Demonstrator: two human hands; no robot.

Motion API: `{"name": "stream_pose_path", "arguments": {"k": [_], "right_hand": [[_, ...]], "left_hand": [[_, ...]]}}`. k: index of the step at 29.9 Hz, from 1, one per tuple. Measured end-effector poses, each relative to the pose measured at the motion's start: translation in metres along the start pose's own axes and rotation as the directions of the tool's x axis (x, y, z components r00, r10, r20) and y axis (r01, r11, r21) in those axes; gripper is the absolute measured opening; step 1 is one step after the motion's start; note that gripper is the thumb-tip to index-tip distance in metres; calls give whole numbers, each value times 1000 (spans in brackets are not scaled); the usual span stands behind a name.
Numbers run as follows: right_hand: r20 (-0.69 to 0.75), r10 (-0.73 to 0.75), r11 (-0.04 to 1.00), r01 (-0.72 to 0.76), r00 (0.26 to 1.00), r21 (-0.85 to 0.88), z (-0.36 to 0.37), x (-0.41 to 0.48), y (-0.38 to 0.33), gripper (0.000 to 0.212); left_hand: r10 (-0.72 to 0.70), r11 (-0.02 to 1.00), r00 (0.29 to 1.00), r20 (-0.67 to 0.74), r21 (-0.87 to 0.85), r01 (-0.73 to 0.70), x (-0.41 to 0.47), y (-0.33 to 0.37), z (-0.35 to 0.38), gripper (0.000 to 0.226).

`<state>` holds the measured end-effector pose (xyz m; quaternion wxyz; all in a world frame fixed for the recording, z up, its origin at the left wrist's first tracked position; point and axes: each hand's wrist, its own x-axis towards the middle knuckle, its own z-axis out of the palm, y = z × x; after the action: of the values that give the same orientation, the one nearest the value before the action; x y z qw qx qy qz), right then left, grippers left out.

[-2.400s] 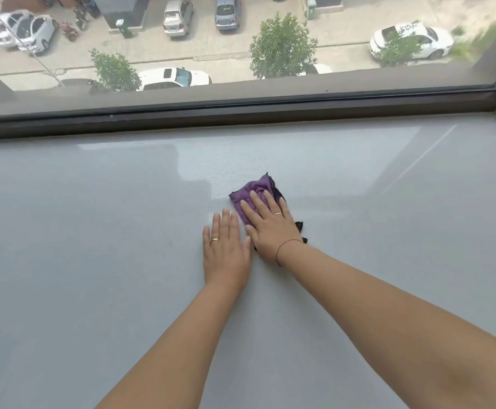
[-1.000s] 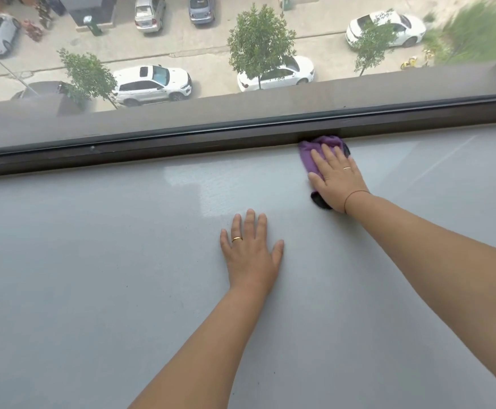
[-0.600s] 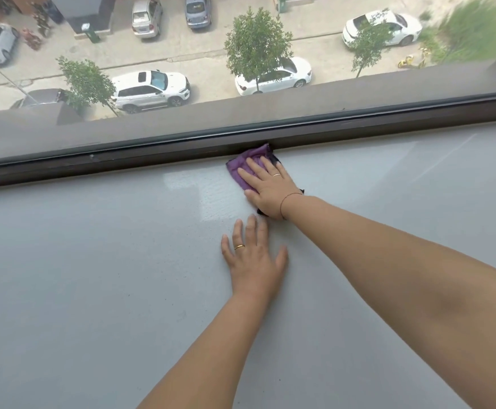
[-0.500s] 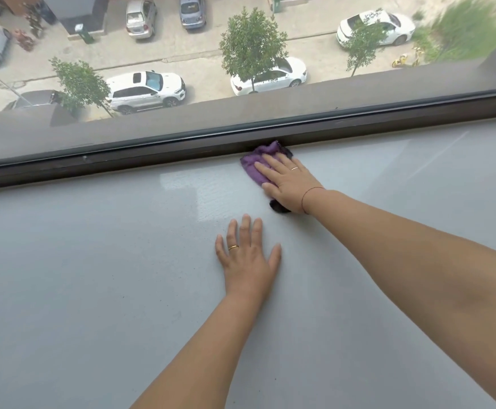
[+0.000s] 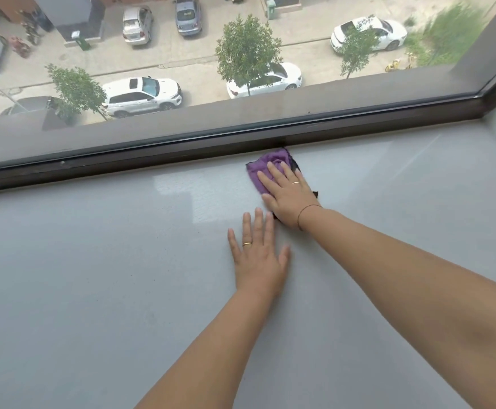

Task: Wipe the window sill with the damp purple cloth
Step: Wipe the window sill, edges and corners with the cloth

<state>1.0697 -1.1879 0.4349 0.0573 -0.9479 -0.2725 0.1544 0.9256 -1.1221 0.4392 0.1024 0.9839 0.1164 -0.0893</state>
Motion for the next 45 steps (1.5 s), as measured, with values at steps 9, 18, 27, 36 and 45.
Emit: {"name": "stream_pose_path", "arguments": {"k": [9,18,27,36,45], "right_hand": [[-64,332,943,-333,941,5,-29,-33,179,56],[-4,67,998,-67,998,13,-16,-31,100,56],[-25,210,978,-210,977,10,-21,-82,203,56],[65,-236,971,237,970,-10,23,-146,105,57],[19,142,990,-143,990,10,4,-160,170,58]], "left_hand": [[69,997,992,111,32,-72,-4,21,14,69],[-129,990,988,81,74,123,-13,64,16,60],[-311,950,949,59,5,311,-51,120,36,67],[-475,879,879,38,-38,476,-96,134,48,70],[-408,906,905,123,-68,418,-110,121,54,69]]}}
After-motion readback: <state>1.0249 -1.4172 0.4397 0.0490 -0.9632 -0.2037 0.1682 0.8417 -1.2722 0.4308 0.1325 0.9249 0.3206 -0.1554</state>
